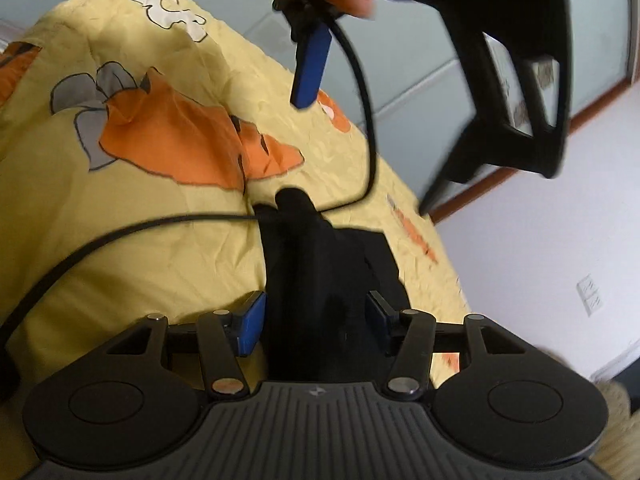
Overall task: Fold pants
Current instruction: 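Grasp the black trousers' folded edge with the left gripper and lift it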
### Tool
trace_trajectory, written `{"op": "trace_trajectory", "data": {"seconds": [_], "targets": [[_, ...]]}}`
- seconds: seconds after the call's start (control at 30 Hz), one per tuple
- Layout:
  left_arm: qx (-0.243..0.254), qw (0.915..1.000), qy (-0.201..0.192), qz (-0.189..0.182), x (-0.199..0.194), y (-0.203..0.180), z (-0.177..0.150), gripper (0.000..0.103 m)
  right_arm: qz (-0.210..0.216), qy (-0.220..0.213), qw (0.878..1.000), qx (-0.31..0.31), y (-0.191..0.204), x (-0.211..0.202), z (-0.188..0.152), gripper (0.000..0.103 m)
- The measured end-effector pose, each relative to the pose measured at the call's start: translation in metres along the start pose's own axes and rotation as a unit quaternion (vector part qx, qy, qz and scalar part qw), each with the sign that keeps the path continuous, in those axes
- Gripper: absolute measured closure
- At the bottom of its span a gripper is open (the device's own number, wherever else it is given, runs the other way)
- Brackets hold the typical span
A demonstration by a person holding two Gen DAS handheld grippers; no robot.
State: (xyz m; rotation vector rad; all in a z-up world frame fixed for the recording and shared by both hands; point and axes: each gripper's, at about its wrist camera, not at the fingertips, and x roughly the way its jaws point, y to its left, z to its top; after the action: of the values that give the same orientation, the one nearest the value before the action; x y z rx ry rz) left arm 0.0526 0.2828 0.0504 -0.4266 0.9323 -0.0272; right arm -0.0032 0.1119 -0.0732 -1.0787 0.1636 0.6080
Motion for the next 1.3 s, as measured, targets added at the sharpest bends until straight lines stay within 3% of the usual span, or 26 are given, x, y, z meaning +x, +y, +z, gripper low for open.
{"op": "trace_trajectory", "data": {"seconds": [0.1,0.2,0.27,0.3,0.33,0.43,0.5,0.57,0.77,0.87,1.13,1.23,1.3], "targets": [[-0.066,0.9977,-0.013,0.006,-0.004,0.022,0.011,0.008,-0.011,-0.012,1.000,-0.022,0.004,0.003,0.007,0.051],[-0.078,0.9914,-0.077,0.072,-0.037,0.037,0.015,0.006,-0.019,-0.020,0.999,-0.042,0.007,0.008,0.010,0.054],[-0.045,0.9881,-0.098,0.109,-0.058,0.038,0.015,0.006,-0.013,-0.020,0.999,-0.044,0.008,0.014,0.011,0.075],[-0.034,0.9887,-0.098,0.108,-0.064,0.038,0.016,0.006,-0.014,-0.022,0.999,-0.043,0.009,0.015,0.009,0.079],[-0.028,0.9913,-0.090,0.091,-0.067,0.038,0.016,0.005,-0.017,-0.026,0.999,-0.037,0.009,0.016,0.008,0.084],[-0.050,0.9983,-0.027,-0.014,-0.049,0.038,0.019,0.003,-0.001,-0.038,0.998,0.039,-0.008,0.013,0.006,0.090],[-0.085,0.9921,0.019,-0.089,-0.025,0.036,0.018,0.003,0.020,-0.048,0.992,0.111,-0.031,0.007,0.004,0.090],[-0.110,0.9834,0.054,-0.134,0.000,0.031,0.019,0.003,0.035,-0.054,0.985,0.162,-0.053,0.003,0.001,0.090],[-0.165,0.9616,0.087,-0.202,0.056,0.020,0.030,0.003,0.054,-0.069,0.964,0.250,-0.095,-0.004,-0.009,0.090],[-0.181,0.9542,0.104,-0.214,0.087,0.019,0.037,0.003,0.052,-0.072,0.958,0.272,-0.101,-0.009,-0.016,0.090],[-0.180,0.9597,0.104,-0.189,0.125,0.005,0.044,0.007,0.058,-0.073,0.956,0.279,-0.097,-0.013,-0.019,0.090],[-0.169,0.9640,0.099,-0.180,0.126,0.002,0.045,0.028,0.060,-0.071,0.957,0.277,-0.095,-0.014,-0.019,0.090],[-0.154,0.9688,0.100,-0.166,0.126,-0.001,0.046,0.050,0.077,-0.064,0.956,0.274,-0.095,-0.013,-0.020,0.090]]}}
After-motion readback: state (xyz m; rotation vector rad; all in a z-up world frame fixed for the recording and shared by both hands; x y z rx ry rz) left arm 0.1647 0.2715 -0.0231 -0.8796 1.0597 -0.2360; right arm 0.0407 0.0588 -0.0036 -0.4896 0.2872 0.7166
